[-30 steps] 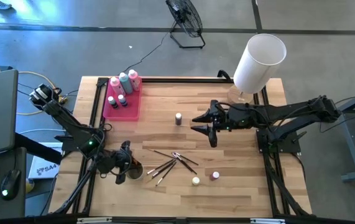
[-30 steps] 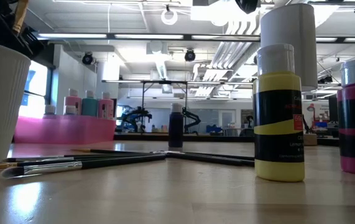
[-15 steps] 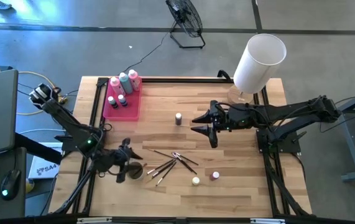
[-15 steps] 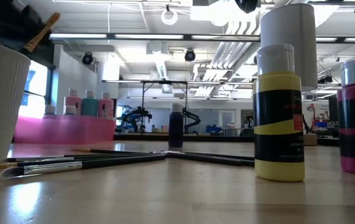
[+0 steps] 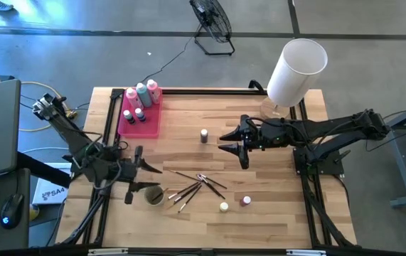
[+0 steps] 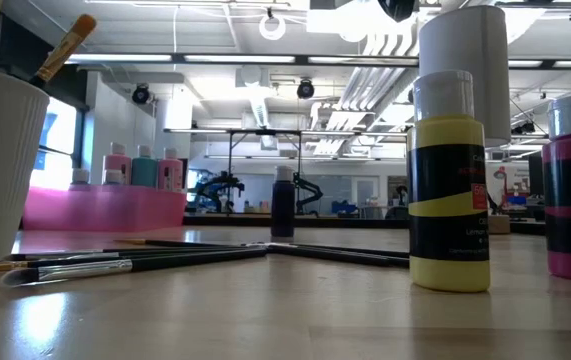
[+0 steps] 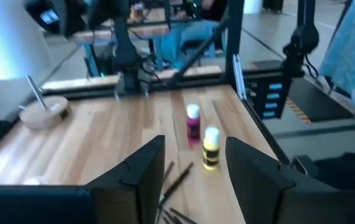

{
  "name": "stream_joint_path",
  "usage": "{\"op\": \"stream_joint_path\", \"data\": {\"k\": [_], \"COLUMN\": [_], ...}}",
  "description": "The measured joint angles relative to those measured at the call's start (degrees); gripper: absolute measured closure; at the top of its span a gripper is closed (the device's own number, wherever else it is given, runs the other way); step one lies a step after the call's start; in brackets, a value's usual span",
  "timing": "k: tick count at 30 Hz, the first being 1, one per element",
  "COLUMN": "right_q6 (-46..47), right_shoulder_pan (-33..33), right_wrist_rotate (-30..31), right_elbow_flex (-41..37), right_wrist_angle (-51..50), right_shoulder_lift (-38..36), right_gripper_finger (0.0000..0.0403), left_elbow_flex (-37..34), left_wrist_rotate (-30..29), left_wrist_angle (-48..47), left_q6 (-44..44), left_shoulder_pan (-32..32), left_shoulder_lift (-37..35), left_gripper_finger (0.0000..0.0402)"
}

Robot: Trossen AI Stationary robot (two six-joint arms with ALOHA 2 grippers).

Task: Pick & Place Paint Supplies
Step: Put the silver paintbrush into the light brown cup

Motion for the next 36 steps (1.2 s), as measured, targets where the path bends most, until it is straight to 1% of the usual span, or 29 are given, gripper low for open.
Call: {"op": "stream_joint_path", "data": {"k": [4, 12, 19, 26, 28, 31, 33, 36], "right_q6": [0.0, 0.0, 0.0, -0.02, -0.02, -0.05, -1.55, -6.96], "right_shoulder_pan": [0.0, 0.0, 0.0, 0.0, 0.0, 0.0, 0.0, 0.0], "right_wrist_rotate": [-0.41, -0.43, -0.5, -4.35, -4.82, -4.8, -4.76, -4.73], "right_elbow_flex": [0.0, 0.0, 0.0, 0.0, 0.0, 0.0, 0.0, 0.0], "right_wrist_angle": [-0.19, -2.93, -3.35, -6.15, -7.41, -9.15, -9.7, -9.68], "right_shoulder_lift": [0.0, -0.02, -0.02, -0.02, -0.02, -0.02, -0.02, -0.02], "right_gripper_finger": [0.0251, 0.0251, 0.0251, 0.0251, 0.0251, 0.0251, 0.0251, 0.0251], "left_elbow_flex": [0.46, 0.46, 0.46, 0.44, 0.44, 0.44, 0.44, 0.43], "left_wrist_rotate": [-0.85, -0.81, -2.5, -2.48, -1.26, -0.81, -1.15, -1.96], "left_wrist_angle": [-0.24, -0.88, -1.82, -4.75, -4.62, -3.51, -3.02, -2.8], "left_q6": [2.27, 1.8, 3.24, 3.26, 3.37, 6.74, 9.13, 11.23], "left_shoulder_pan": [0.0, 0.0, 0.0, -0.02, -0.02, -0.02, -0.02, -0.02], "left_shoulder_lift": [-0.1, 0.03, 0.08, 0.08, 0.08, 0.1, 0.08, 0.1], "left_gripper_finger": [0.0234, 0.0234, 0.0234, 0.0234, 0.0234, 0.0234, 0.0234, 0.0234]}}
